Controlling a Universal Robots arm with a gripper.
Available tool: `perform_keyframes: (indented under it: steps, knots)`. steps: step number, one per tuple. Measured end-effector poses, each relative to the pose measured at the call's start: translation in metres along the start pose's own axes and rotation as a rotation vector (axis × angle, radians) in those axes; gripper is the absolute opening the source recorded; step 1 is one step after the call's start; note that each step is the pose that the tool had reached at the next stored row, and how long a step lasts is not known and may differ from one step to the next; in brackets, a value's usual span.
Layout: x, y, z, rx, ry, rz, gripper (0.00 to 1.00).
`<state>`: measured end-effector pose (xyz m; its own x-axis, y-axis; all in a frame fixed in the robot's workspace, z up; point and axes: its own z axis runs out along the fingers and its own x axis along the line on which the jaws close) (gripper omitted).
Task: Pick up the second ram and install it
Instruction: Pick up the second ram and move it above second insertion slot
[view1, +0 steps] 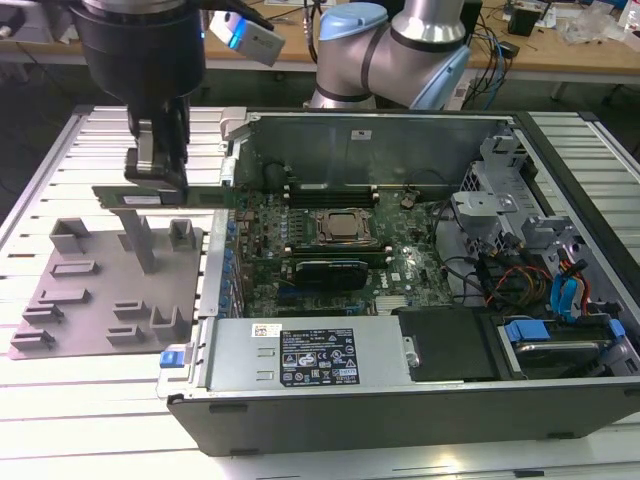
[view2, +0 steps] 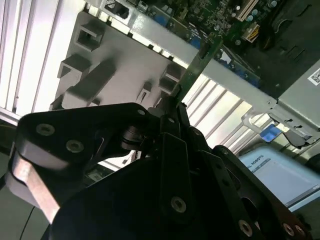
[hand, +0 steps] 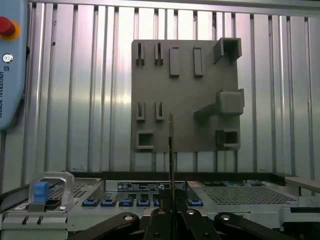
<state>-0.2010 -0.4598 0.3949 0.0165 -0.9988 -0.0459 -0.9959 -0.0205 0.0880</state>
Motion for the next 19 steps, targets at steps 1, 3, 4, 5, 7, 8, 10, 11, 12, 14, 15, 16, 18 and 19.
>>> perform_keyframes:
  steps: [1,3,4,5,7,8,10,11,12,14,15,16,18,19]
  knots:
    - [0.0001,-0.0026,0.0001,-0.0006,0.0000,0.000,0.11]
    - [0.0003,-0.0108,0.0005,-0.0024,0.0001,-0.001,0.11]
    - [0.0003,-0.0134,0.0007,-0.0030,0.0001,0.000,0.11]
    - [0.0004,-0.0152,0.0008,-0.0033,0.0000,-0.001,0.11]
    - [0.0005,-0.0213,0.0013,-0.0043,0.0000,-0.001,0.11]
    - [0.0006,-0.0250,0.0017,-0.0049,0.0000,-0.001,0.11]
    - [0.0007,-0.0329,0.0023,-0.0067,-0.0001,-0.001,0.11]
    - [0.0007,-0.0390,0.0022,-0.0076,-0.0048,-0.001,0.11]
    - [0.0008,-0.0408,0.0021,-0.0075,-0.0123,-0.002,0.11]
    - [0.0008,-0.0429,0.0033,-0.0076,-0.0223,-0.010,0.11]
    - [0.0008,-0.0434,0.0044,-0.0094,-0.0196,-0.039,0.11]
    - [0.0009,-0.0453,0.0052,-0.0111,-0.0171,-0.066,0.11]
    - [0.0006,-0.0546,0.0054,-0.0125,-0.0171,-0.068,0.11]
    - [0.0004,-0.0621,0.0056,-0.0141,-0.0171,-0.068,0.11]
